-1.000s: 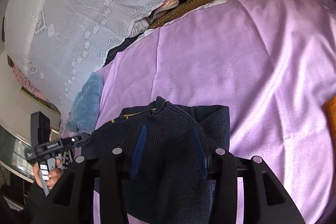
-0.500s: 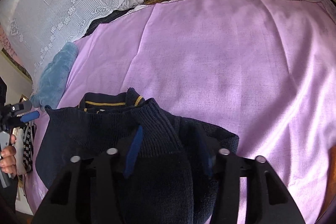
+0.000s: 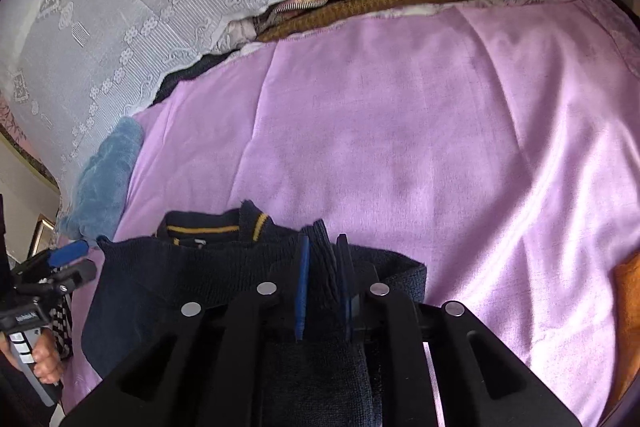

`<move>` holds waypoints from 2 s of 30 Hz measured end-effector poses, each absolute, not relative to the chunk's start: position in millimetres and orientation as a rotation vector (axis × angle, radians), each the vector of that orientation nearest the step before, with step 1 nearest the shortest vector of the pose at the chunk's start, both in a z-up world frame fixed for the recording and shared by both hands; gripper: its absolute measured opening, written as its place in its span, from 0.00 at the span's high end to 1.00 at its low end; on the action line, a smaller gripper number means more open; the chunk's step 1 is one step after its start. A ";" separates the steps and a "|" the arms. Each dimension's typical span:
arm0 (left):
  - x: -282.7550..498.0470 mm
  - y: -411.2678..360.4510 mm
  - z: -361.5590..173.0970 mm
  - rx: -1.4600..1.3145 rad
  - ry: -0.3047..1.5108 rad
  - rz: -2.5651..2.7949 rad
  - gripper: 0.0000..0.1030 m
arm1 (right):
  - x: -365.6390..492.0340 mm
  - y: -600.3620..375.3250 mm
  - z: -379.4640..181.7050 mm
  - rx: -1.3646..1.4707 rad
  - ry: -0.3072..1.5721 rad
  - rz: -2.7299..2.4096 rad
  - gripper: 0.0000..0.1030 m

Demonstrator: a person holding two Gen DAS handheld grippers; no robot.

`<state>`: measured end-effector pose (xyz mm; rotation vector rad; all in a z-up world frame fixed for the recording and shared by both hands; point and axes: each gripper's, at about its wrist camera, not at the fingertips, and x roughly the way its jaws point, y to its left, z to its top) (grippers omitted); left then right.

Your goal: Fold small clothes

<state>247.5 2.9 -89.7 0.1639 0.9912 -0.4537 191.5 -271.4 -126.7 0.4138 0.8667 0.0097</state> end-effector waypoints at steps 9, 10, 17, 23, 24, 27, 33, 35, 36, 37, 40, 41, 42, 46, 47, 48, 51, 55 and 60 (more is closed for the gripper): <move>309.9 41.9 -167.7 0.000 1.239 -0.278 0.44 | 197.0 -243.1 -121.5 0.373 0.885 0.110 0.86; 309.3 43.2 -166.5 -0.004 1.235 -0.282 0.44 | 199.4 -241.7 -126.9 0.368 0.902 0.101 0.86; 294.3 53.7 -139.2 0.002 1.155 -0.257 0.45 | 200.5 -270.7 -163.2 0.519 0.973 0.022 1.00; 275.9 62.4 -113.1 0.062 1.089 -0.263 0.40 | 169.3 -255.3 -121.5 0.436 0.890 0.045 0.91; 273.6 62.3 -116.7 0.079 1.095 -0.252 0.34 | 163.0 -250.3 -118.1 0.432 0.890 0.063 0.86; 274.9 66.9 -148.5 0.142 1.173 -0.162 0.28 | 146.0 -235.3 -118.8 0.411 0.909 0.088 0.63; 270.7 105.6 -162.6 -0.048 1.238 -0.111 0.16 | 122.1 -231.1 -154.3 0.388 1.005 0.065 0.69; 256.4 106.3 -144.8 -0.014 1.188 -0.118 0.21 | 116.3 -231.3 -142.8 0.386 0.996 0.049 0.68; 246.4 105.7 -134.3 0.005 1.155 -0.128 0.21 | 113.6 -230.5 -134.8 0.377 0.976 0.051 0.68; 234.8 103.7 -123.8 0.020 1.123 -0.153 0.21 | 109.3 -227.9 -126.8 0.362 0.956 0.060 0.68; 202.0 91.4 -103.7 0.073 1.060 -0.219 0.21 | 99.5 -213.6 -109.9 0.329 0.925 0.101 0.68; 193.3 85.9 -102.6 0.096 1.050 -0.229 0.21 | 96.3 -206.2 -106.7 0.320 0.920 0.120 0.67; 185.9 80.3 -104.5 0.118 1.049 -0.239 0.20 | 94.1 -198.0 -105.5 0.308 0.920 0.136 0.67; 169.6 64.9 -138.0 0.184 1.117 -0.203 0.20 | 89.8 -168.2 -115.1 0.227 0.959 0.169 0.64; 167.0 69.1 -146.5 0.183 1.134 -0.189 0.19 | 88.7 -164.6 -120.2 0.216 0.974 0.168 0.64; 165.6 73.5 -154.5 0.170 1.153 -0.177 0.18 | 86.8 -164.3 -127.0 0.207 0.992 0.160 0.64; 162.9 89.6 -168.3 0.100 1.181 -0.161 0.07 | 78.9 -175.0 -155.2 0.205 1.072 0.119 0.65; 155.6 95.3 -171.7 0.086 1.171 -0.152 0.06 | 67.1 -184.1 -163.6 0.224 1.052 0.149 0.68; 143.9 91.5 -140.3 0.104 1.118 -0.150 0.13 | 65.3 -178.6 -144.4 0.225 1.037 0.117 0.66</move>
